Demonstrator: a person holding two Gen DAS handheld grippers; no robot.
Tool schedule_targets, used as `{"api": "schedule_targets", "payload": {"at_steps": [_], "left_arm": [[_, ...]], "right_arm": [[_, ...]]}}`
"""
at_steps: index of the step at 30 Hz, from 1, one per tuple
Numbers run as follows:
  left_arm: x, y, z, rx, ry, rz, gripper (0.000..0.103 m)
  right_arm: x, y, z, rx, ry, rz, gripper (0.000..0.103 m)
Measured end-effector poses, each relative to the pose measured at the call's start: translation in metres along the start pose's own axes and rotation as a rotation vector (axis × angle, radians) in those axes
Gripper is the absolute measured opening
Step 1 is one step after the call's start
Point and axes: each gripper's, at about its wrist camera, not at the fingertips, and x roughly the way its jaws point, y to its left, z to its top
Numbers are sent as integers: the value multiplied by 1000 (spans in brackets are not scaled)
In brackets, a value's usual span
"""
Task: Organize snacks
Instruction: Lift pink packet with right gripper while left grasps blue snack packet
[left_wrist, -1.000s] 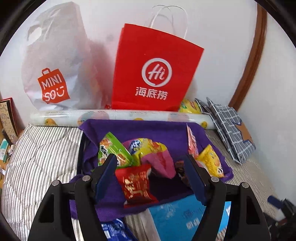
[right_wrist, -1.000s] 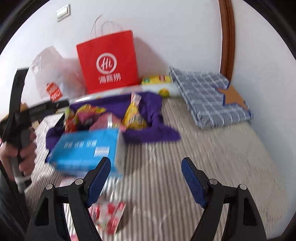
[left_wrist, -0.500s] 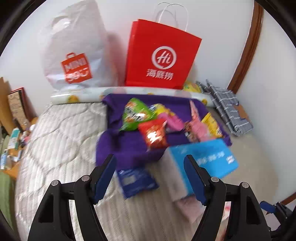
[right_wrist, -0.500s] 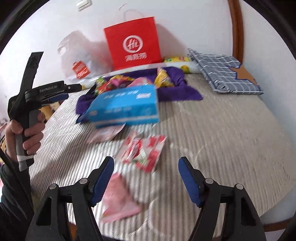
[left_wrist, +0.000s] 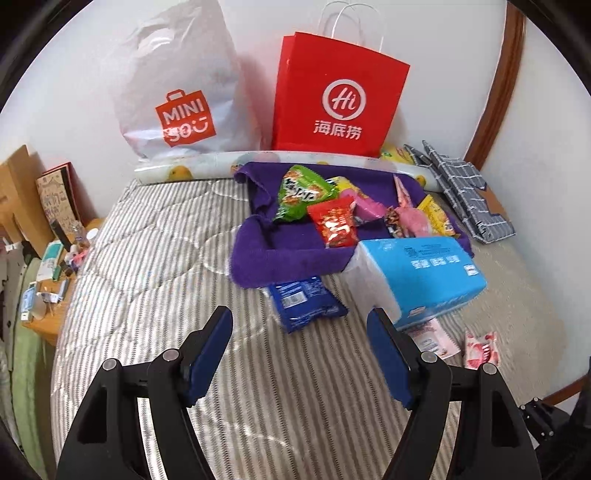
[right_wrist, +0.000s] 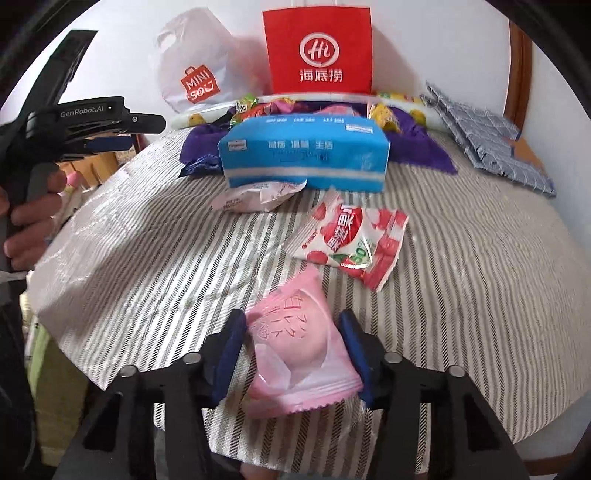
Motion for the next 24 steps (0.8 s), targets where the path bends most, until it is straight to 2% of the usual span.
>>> {"api": "schedule_targets", "payload": {"at_steps": [5, 14, 22, 24], "left_arm": [[16, 11, -5, -35, 41, 5, 75], [52, 9, -3, -87, 106, -3, 75], [95, 7, 8, -143, 160, 15, 75], [100, 3, 9, -130, 142, 40, 75]], "right_arm": [[-2, -1, 1, 2, -7, 5, 41], [-23, -10, 15, 34, -83, 38, 40], [-41, -35, 26, 57, -145, 34, 40], [-42, -44, 26, 71, -150, 31, 40]]}}
